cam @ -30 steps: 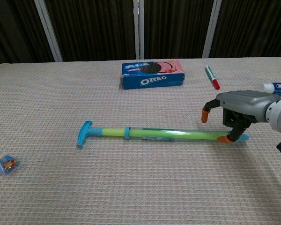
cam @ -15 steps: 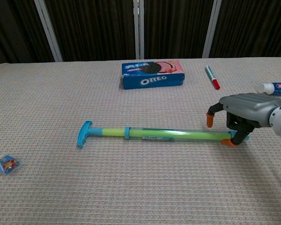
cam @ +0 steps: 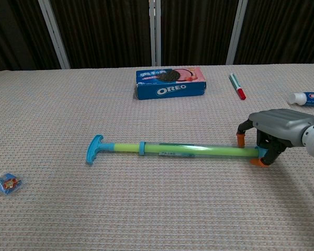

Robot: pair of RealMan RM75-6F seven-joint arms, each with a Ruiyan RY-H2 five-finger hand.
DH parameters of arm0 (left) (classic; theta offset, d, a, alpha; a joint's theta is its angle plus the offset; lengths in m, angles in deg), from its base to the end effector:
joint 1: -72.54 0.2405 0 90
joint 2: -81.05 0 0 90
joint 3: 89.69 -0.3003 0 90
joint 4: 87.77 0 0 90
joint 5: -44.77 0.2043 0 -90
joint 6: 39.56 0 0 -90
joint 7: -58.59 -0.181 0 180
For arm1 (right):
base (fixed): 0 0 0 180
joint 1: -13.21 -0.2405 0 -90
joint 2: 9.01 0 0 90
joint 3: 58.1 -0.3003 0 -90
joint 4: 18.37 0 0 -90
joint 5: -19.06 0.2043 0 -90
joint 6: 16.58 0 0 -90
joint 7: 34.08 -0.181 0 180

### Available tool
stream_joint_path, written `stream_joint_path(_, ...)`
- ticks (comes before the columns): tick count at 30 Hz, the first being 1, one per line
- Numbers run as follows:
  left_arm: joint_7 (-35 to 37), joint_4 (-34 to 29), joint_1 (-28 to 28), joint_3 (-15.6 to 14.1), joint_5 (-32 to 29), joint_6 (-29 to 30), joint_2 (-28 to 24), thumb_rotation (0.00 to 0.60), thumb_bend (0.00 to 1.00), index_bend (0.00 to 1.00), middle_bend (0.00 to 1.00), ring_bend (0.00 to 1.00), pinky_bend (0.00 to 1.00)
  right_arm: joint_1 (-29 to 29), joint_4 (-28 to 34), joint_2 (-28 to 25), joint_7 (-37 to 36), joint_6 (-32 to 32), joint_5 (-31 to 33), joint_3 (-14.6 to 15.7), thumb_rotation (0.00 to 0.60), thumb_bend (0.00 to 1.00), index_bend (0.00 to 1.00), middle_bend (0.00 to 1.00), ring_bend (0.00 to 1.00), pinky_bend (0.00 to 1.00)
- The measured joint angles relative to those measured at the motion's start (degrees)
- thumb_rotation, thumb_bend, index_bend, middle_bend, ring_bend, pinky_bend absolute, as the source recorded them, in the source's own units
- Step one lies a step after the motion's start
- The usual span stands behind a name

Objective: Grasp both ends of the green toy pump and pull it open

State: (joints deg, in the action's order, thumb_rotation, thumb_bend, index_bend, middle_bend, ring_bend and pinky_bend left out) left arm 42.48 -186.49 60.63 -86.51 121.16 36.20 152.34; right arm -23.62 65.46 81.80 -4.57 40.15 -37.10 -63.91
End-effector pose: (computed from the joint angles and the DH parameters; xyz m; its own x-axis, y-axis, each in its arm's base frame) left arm -0.3192 0.2556 0.1083 0.4189 0.1586 0.8941 0.9068 -0.0213 -0.4211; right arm -0.2376 -0.3712 -0.0439 0.5250 -0.3511 0.7753 -0.8506 -0.2499 0.4627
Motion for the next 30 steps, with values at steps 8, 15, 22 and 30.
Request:
stream_joint_path(8, -0.89, 0.23, -0.42, -0.12, -0.34, -0.55, 0.46, 0.600, 0.00, 0.00, 0.00, 0.00, 0.00, -0.09, -0.24, 0.09, -1.42, -1.00, 0.51, -0.50, 0.600, 0.38, 0.58, 1.00, 1.00, 1.00)
stream_joint_path(15, -1.09, 1.14, -2.39, 1.08, -1.43, -2.94, 0.94, 0.600, 0.00, 0.00, 0.00, 0.00, 0.00, 0.10, 1.31, -1.10, -1.82, -1.13, 1.08, -0.65, 0.600, 0.40, 0.61, 1.00, 1.00, 1.00)
stream_joint_path(22, -1.46, 3.91, -8.32, 3.84, -4.46, -11.00, 3.27, 0.600, 0.00, 0.00, 0.06, 0.03, 0.04, 0.31, 4.63, -2.56, -0.26, 0.11, 2.14, -0.68, 0.600, 0.41, 0.61, 1.00, 1.00, 1.00)
stream_joint_path(30, -2.06, 10.46, -17.72, 6.96, -3.98, -17.24, 10.73, 0.600, 0.00, 0.14, 0.88, 0.88, 0.99, -0.18, 7.19, -3.03, 2.70, 1.31, 4.70, -0.78, 0.600, 0.41, 0.62, 1.00, 1.00, 1.00)
